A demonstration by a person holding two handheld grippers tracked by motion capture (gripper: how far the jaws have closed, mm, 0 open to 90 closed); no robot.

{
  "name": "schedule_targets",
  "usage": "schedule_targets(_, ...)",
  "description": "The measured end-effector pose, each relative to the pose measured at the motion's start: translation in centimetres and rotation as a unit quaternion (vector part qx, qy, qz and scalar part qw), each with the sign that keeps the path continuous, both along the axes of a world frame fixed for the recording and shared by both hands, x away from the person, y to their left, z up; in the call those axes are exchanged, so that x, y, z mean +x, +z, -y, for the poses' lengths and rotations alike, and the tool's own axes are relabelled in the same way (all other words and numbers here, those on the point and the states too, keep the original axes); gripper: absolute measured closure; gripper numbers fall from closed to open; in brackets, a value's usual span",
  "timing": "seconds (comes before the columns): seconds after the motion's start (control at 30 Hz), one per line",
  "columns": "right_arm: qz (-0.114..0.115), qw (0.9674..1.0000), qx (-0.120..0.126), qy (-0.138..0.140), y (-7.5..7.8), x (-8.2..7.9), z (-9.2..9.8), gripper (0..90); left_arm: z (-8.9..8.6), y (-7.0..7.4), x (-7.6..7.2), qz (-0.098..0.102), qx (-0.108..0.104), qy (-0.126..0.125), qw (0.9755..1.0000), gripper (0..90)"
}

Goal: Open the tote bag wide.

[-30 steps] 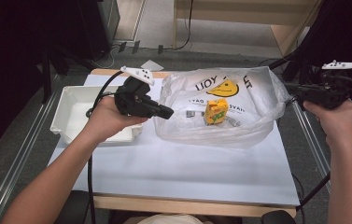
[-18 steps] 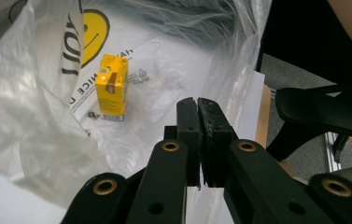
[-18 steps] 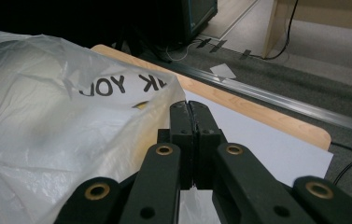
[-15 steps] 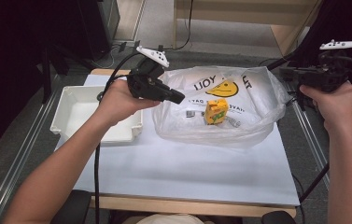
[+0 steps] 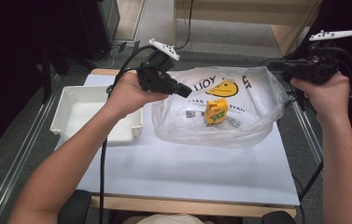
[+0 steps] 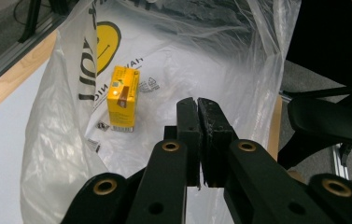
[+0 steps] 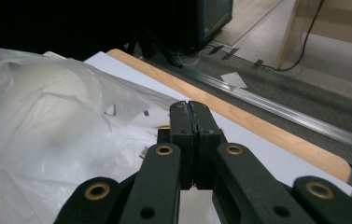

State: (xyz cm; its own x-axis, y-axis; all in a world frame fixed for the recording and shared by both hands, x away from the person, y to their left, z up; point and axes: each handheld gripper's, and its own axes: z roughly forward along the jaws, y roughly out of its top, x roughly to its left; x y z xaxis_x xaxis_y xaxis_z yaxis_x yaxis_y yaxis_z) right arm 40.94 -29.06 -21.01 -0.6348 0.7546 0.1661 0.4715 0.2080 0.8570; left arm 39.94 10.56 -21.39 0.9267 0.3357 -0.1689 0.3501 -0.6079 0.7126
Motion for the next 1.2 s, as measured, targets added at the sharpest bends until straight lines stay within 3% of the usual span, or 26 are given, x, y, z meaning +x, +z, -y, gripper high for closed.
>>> schedule_targets(0.53,0.019,0.9980,-0.008,0.060,2.4,-0.2,-5.4,90.0,3.5,1.0,1.0,0.011,0.007,-0.007,0.9999,89.1)
schedule_targets(0.77,0.014,0.9958,-0.039,0.082,1.4,-0.4,-7.5,90.0,4.8,-0.3,2.0,0.010,0.021,0.000,0.9997,89.1)
schedule_targets(0.9,0.007,0.9943,-0.056,0.090,0.6,0.0,-8.3,90.0,5.0,-1.2,2.6,0.002,0.019,0.005,0.9998,89.1)
schedule_targets(1.2,-0.007,0.9927,-0.079,0.091,-1.2,1.1,-8.7,90.0,4.7,-2.0,3.2,0.010,0.023,0.019,0.9995,89.0)
